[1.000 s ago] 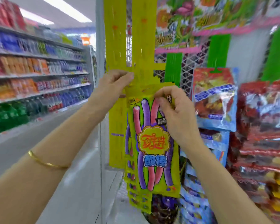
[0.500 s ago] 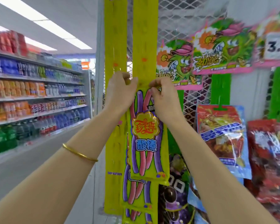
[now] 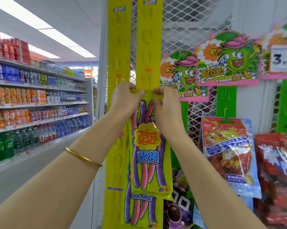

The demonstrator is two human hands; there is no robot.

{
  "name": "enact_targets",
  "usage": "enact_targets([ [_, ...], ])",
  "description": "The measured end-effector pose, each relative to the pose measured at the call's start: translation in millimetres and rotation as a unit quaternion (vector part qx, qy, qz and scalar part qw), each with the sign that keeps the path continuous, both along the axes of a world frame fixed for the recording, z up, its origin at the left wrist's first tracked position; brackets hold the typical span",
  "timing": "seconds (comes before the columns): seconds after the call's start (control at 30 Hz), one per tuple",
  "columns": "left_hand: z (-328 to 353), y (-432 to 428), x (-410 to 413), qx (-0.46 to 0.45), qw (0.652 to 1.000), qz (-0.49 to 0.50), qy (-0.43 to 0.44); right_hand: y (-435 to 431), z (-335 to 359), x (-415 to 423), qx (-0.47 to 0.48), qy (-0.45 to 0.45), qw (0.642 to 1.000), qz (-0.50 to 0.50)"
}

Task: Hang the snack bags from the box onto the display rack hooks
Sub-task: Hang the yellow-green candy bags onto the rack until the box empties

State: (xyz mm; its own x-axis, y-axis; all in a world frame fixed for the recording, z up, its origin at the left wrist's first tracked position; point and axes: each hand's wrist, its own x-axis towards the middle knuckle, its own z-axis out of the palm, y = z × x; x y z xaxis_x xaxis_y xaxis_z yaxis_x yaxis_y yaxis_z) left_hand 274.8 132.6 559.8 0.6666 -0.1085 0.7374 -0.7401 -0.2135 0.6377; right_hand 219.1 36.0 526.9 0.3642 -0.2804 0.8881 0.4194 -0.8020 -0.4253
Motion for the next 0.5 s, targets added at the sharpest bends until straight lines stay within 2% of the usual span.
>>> enact_targets([
  [0.23,1.7,0.0,-4.6,-0.039,0.991,-0.1,0.082,2.0,-0.7,-4.2,-0.015,0.003,0.999,-0.037],
  [0.37,1.3,2.0,-4.9,-0.062,0.979,-0.13,0.146,2.3,-5.8,-6.4,-0.022,0.014,0.999,-0.044],
  [0.5,-0.5,4.7,-3.9,-0.067,0.974,-0.142,0.165,2.7,-6.9,-10.2,-0.019,0.021,0.999,-0.036],
])
